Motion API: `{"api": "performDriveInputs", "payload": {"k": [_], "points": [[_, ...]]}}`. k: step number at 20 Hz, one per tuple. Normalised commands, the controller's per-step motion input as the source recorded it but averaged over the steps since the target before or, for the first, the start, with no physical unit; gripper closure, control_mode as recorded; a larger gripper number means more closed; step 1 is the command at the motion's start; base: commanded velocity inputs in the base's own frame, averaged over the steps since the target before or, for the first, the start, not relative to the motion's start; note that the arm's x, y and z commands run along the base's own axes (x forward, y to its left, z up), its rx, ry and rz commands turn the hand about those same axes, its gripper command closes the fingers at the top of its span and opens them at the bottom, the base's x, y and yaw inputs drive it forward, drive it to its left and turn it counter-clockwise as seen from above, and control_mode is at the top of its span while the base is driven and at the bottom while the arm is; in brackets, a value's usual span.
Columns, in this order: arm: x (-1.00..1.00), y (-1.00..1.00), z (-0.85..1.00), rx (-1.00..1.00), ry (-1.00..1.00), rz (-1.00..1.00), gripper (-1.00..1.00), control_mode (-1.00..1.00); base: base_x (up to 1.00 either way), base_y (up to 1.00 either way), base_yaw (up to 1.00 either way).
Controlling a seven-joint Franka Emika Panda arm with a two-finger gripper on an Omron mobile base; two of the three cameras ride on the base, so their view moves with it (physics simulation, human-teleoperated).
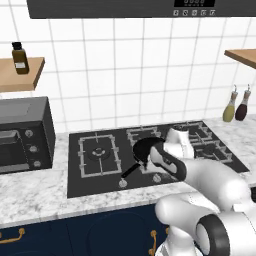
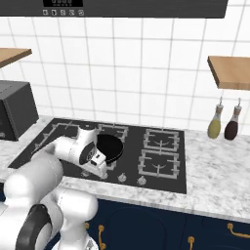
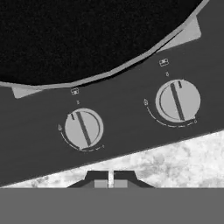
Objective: Turn off the front center burner of the stove.
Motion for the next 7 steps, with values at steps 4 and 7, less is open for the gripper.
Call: {"api": "performDriveInputs", "payload": {"k": [4, 7], "points": [[-0.95, -0.13, 0.01, 0.09, -0.19, -0.43, 1.00, -1.00, 0.00, 0.00, 0.00], [0.00, 0.00, 0.00, 0.00, 0.00, 0.00, 1.00, -1.00, 0.00, 0.00, 0.00]]}}
